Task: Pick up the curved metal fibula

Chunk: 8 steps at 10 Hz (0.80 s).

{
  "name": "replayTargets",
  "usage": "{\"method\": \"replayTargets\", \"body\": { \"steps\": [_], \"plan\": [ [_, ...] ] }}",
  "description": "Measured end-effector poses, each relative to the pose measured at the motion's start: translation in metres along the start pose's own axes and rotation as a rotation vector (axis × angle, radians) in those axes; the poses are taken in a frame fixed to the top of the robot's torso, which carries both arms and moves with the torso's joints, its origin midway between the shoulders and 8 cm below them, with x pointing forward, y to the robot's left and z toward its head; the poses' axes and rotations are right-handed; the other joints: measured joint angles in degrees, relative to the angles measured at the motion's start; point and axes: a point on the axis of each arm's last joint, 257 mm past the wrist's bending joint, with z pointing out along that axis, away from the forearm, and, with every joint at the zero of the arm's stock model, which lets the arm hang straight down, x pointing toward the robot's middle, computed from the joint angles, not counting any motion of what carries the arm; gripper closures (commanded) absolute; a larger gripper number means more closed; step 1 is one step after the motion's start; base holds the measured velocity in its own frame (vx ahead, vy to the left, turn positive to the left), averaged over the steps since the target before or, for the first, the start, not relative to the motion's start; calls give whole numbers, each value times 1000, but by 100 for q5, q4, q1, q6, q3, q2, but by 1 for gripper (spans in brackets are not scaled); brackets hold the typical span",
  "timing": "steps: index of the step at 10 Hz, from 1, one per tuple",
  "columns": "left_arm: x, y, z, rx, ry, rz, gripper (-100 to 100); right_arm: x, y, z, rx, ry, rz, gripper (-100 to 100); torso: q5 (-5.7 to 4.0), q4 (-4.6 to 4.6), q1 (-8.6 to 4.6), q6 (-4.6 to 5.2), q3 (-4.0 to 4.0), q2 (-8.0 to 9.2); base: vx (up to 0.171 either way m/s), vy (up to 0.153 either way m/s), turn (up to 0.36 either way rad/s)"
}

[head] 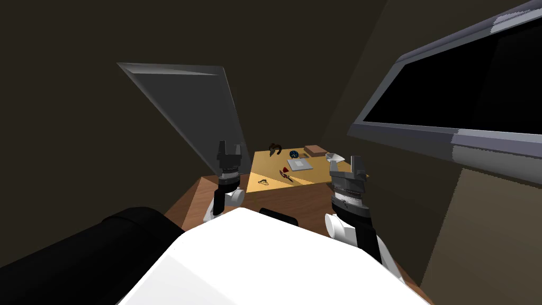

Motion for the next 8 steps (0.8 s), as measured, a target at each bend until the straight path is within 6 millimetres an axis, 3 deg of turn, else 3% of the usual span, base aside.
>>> {"method": "replayTargets", "body": {
  "steps": [2,8],
  "plan": [
    [2,17,-3,-44,29,-4,-100,0,0,0,0,0,0,0,-4,-1,-24,-1,-3,-5,12,-81,67],
    [0,101,-19,-244,60,-24,-100,0,0,0,0,0,0,0,-7,-1,-30,0,-3,-6,13,-80,63]
  ]
}}
